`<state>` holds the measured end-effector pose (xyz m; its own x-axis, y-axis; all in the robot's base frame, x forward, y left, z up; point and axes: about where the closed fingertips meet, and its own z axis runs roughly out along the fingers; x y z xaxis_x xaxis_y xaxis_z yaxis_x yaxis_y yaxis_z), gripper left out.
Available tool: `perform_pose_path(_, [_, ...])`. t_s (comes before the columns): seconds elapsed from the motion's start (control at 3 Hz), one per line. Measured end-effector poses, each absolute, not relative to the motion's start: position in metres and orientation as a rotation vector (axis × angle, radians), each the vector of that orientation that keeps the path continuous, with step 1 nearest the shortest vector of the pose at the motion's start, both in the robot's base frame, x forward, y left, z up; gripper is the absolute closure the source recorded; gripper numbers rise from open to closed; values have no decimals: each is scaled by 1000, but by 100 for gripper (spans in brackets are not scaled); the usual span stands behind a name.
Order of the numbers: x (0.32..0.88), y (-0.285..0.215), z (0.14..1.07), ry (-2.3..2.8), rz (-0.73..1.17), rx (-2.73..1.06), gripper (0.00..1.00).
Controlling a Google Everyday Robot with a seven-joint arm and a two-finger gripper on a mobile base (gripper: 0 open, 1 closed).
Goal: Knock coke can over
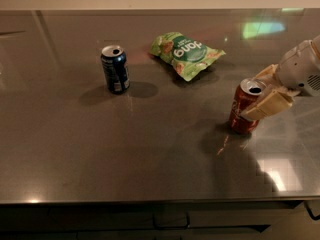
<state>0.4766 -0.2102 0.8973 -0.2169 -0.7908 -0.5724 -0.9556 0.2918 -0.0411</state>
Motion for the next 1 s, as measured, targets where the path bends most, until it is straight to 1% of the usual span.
perform_pose_path(0.33, [477, -197, 905, 2157, 342, -1657, 100])
perform_pose_path(0.67, [484, -183, 907, 2215, 162, -1828, 100])
perform_pose_path(1.0, [497, -181, 904, 2252, 15, -1965, 100])
